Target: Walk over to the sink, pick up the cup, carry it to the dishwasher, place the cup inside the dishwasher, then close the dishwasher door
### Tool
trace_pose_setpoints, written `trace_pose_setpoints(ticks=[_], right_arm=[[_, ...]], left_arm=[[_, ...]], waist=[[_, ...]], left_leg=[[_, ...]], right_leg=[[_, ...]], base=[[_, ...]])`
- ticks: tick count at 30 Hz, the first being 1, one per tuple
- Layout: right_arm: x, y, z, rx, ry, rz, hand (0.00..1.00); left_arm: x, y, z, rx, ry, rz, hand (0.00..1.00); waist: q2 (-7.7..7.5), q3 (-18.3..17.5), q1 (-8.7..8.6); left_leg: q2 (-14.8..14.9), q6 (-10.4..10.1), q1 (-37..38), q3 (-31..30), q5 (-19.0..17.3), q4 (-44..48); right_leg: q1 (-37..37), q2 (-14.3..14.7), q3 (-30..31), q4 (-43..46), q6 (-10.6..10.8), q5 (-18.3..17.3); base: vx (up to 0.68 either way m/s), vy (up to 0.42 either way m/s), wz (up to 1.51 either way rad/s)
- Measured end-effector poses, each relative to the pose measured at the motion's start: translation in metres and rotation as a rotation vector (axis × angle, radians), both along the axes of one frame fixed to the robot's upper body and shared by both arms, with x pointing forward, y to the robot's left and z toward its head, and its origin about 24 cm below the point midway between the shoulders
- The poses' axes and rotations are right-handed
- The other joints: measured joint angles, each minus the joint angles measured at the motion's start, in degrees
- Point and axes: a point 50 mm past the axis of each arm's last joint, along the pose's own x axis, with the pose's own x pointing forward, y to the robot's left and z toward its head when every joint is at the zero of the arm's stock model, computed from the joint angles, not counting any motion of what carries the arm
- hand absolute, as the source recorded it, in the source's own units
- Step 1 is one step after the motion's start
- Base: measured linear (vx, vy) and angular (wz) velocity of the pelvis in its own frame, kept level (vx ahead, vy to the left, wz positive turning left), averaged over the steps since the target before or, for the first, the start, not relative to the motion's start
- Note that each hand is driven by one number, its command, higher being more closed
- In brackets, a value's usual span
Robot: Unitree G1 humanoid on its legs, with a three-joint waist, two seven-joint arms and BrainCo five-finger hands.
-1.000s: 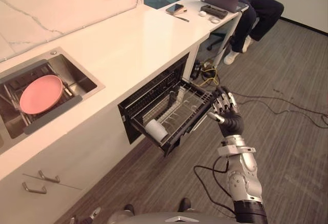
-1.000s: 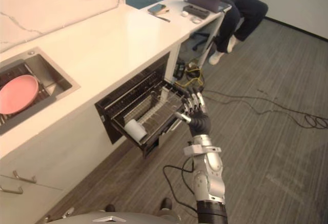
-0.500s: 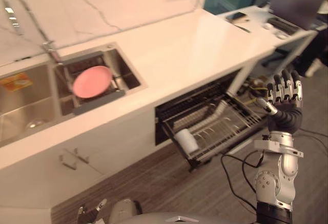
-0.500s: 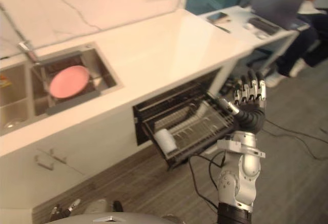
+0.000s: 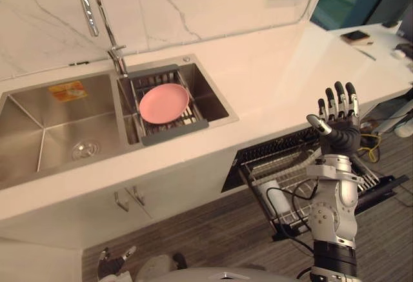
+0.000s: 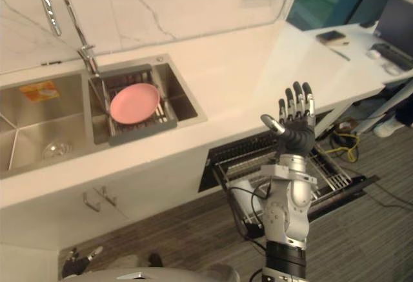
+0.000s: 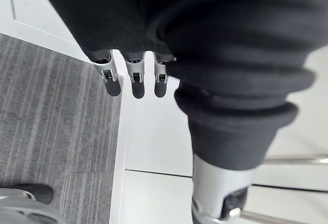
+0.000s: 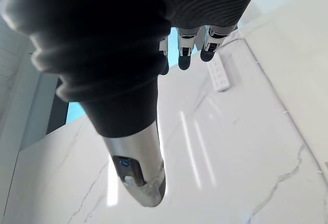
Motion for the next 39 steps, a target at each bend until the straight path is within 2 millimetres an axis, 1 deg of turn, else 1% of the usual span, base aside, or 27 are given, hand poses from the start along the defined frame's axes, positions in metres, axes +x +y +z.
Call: trace_pose_setpoints(ticks=[1,2,3,4,5,6,8,9,11,13,15,17,19,22,23,27,29,32,35,36,38,39], right_arm=[[-0.006,0.0,0.002,-0.011,-0.007,-0.006,0.0],[-0.008,0.0,0.003,-0.013,-0.01,-0.009,0.0],[-0.01,-0.001,0.004,-0.017,-0.015,-0.012,0.0],[-0.013,-0.001,0.005,-0.018,-0.015,-0.014,0.0],[-0.015,-0.002,0.002,-0.02,-0.004,-0.018,0.0],[-0.015,-0.002,0.002,-0.02,-0.001,-0.021,0.0],[-0.015,-0.003,0.004,-0.024,-0.01,-0.019,0.0],[-0.017,-0.005,0.003,-0.027,-0.003,-0.024,0.0],[-0.019,-0.007,0.005,-0.022,-0.013,-0.032,0.0],[-0.025,-0.004,0.018,-0.048,-0.07,-0.021,0.0],[-0.031,0.005,0.031,-0.078,-0.132,0.016,0.0],[-0.03,0.009,0.031,-0.084,-0.136,0.046,0.0],[-0.029,0.015,0.027,-0.073,-0.121,0.077,0.0],[-0.026,0.026,0.023,-0.085,-0.106,0.161,0.0],[-0.017,0.031,0.004,-0.109,-0.031,0.249,0.0],[-0.017,0.031,0.004,-0.108,-0.029,0.252,0.0],[-0.016,0.037,0.0,-0.096,-0.015,0.276,0.0],[-0.017,0.047,-0.017,-0.049,0.052,0.315,0.0],[-0.02,0.055,-0.045,0.098,0.153,0.313,0.0],[-0.021,0.055,-0.049,0.127,0.17,0.303,0.0],[-0.026,0.056,-0.064,0.235,0.231,0.273,0.0],[-0.027,0.055,-0.066,0.251,0.24,0.266,0.0]], left_arm=[[0.007,0.003,0.003,0.018,-0.012,-0.043,0.0],[0.009,0.003,0.003,0.023,-0.01,-0.057,0.0],[0.01,0.003,0.003,0.027,-0.005,-0.078,0.0],[0.012,0.001,0.003,0.029,-0.006,-0.095,0.0],[0.015,-0.002,0.003,0.029,-0.007,-0.117,0.0],[0.015,-0.006,0.002,0.023,-0.008,-0.127,0.0],[0.018,-0.018,0.001,-0.007,-0.018,-0.133,0.0],[0.019,-0.023,0.001,-0.021,-0.022,-0.123,0.0],[0.02,-0.027,0.0,-0.035,-0.025,-0.115,0.0],[0.021,-0.029,0.0,-0.046,-0.034,-0.088,0.0],[0.022,-0.029,0.001,-0.045,-0.041,-0.074,0.0],[0.02,-0.028,0.001,-0.042,-0.037,-0.061,0.0],[0.018,-0.027,0.0,-0.034,-0.031,-0.052,0.0],[0.018,-0.028,0.0,-0.029,-0.03,-0.041,0.0],[0.009,-0.025,-0.002,-0.059,-0.019,0.014,0.0],[0.009,-0.024,-0.002,-0.059,-0.017,0.014,0.0],[0.008,-0.024,-0.003,-0.082,-0.017,0.027,0.0],[0.004,-0.023,-0.006,-0.154,-0.012,0.066,0.0],[-0.003,-0.022,-0.01,-0.278,0.001,0.126,0.0],[-0.006,-0.021,-0.011,-0.3,0.004,0.143,0.0],[-0.014,-0.02,-0.014,-0.389,0.014,0.197,0.0],[-0.015,-0.02,-0.015,-0.408,0.015,0.208,0.0]], waist=[[-1.24,-0.7,-0.56],[-1.48,-0.8,-0.77],[-1.68,-1.0,-0.97],[-1.82,-1.1,-1.05],[-1.91,-1.5,-1.84],[-1.39,-1.8,-1.85],[0.68,-1.9,-1.41],[0.81,-1.9,-1.43],[0.96,-2.1,-1.27],[1.12,-2.6,-1.23],[0.64,-2.7,-0.85],[0.14,-3.0,-0.53],[-0.22,-3.3,-0.19],[-0.13,-3.4,0.18],[-0.33,-5.4,0.52],[-0.35,-5.4,0.49],[-0.35,-5.4,0.44],[-0.38,-5.5,0.44],[-0.38,-5.5,0.5],[-0.38,-5.5,0.51],[-0.47,-5.4,0.33],[-0.47,-5.4,0.24]], left_leg=[[-0.4,0.4,2.1,-1.1,1.1,-2.3],[-0.5,0.5,2.6,-1.7,1.3,-2.6],[-0.5,0.3,3.1,-2.2,1.2,-2.6],[-0.6,0.0,3.5,-2.3,1.0,-2.0],[-0.3,-1.1,3.4,-3.7,0.6,-0.7],[0.0,-1.7,3.4,-4.0,0.6,-0.8],[1.4,-2.9,3.5,-3.8,0.1,-1.2],[1.6,-3.5,3.9,-3.7,0.3,-1.2],[1.9,-3.7,5.5,-3.5,0.4,-2.3],[2.1,-3.9,6.4,-3.5,0.2,-3.6],[2.0,-3.8,6.4,-3.4,0.3,-4.7],[1.8,-3.7,6.4,-3.3,0.3,-5.0],[1.7,-3.6,6.1,-3.3,0.4,-5.0],[1.7,-3.3,5.8,-3.6,0.6,-5.2],[3.4,-3.7,6.4,-5.9,6.5,-13.3],[3.4,-3.7,6.4,-5.9,6.5,-13.3],[3.5,-3.7,6.4,-5.9,6.5,-13.3],[3.5,-3.8,6.4,-5.5,6.4,-13.4],[3.6,-4.2,6.7,-4.7,6.1,-13.8],[3.6,-4.2,6.8,-4.5,6.0,-13.9],[4.3,-4.4,7.6,-1.3,5.4,-14.0],[4.5,-4.5,7.9,-0.1,5.4,-14.0]], right_leg=[[-0.9,3.9,-0.9,-3.8,-1.2,-2.4],[-1.2,5.0,-2.0,-5.9,-1.9,-2.8],[-1.9,6.6,-3.3,-10.5,-3.1,-2.6],[-2.5,7.3,-3.0,-15.0,-4.1,-0.9],[-1.8,8.5,-1.9,-18.0,-4.2,3.4],[-1.1,9.1,-1.5,-19.5,-4.4,3.9],[0.8,10.8,-1.8,-23.7,-5.3,5.7],[1.9,11.0,-1.9,-24.8,-5.6,6.0],[4.2,11.7,-1.8,-26.4,-6.2,6.5],[5.0,12.3,-1.8,-28.0,-5.8,6.8],[5.2,12.4,-1.6,-29.9,-4.8,7.5],[5.4,12.4,-1.4,-31.1,-4.3,7.9],[5.6,12.4,-1.5,-31.6,-4.1,8.1],[5.6,12.5,-1.7,-32.2,-3.8,8.5],[5.1,15.6,-1.8,-36.3,-6.1,12.8],[5.1,15.6,-1.8,-36.4,-6.1,12.8],[5.2,15.6,-1.8,-36.4,-6.1,12.8],[5.2,15.7,-1.9,-36.6,-6.1,12.8],[5.5,15.6,-2.1,-37.1,-6.2,12.9],[5.7,15.6,-2.3,-37.2,-6.2,12.9],[7.0,15.4,-3.1,-37.8,-6.1,12.8],[7.3,15.3,-3.4,-38.0,-6.0,12.8]], base=[[0.21,-0.024,0.54],[0.24,-0.051,0.58],[0.23,-0.069,0.41],[0.23,-0.07,0.56],[0.23,-0.063,0.4],[0.21,-0.047,0.21],[0.26,-0.053,-0.14],[0.19,-0.05,-0.1],[0.14,-0.034,-0.05],[0.1,0.005,-0.04],[0.02,0.039,-0.03],[-0.01,0.035,-0.02],[-0.02,0.006,0.02],[-0.04,-0.003,0.04],[-0.02,-0.005,0.03],[0.0,0.0,0.0],[0.0,0.0,0.0],[0.0,0.0,0.0],[0.0,0.0,0.0],[0.0,0.0,0.0],[0.02,0.015,0.11],[0.03,0.022,0.21]])
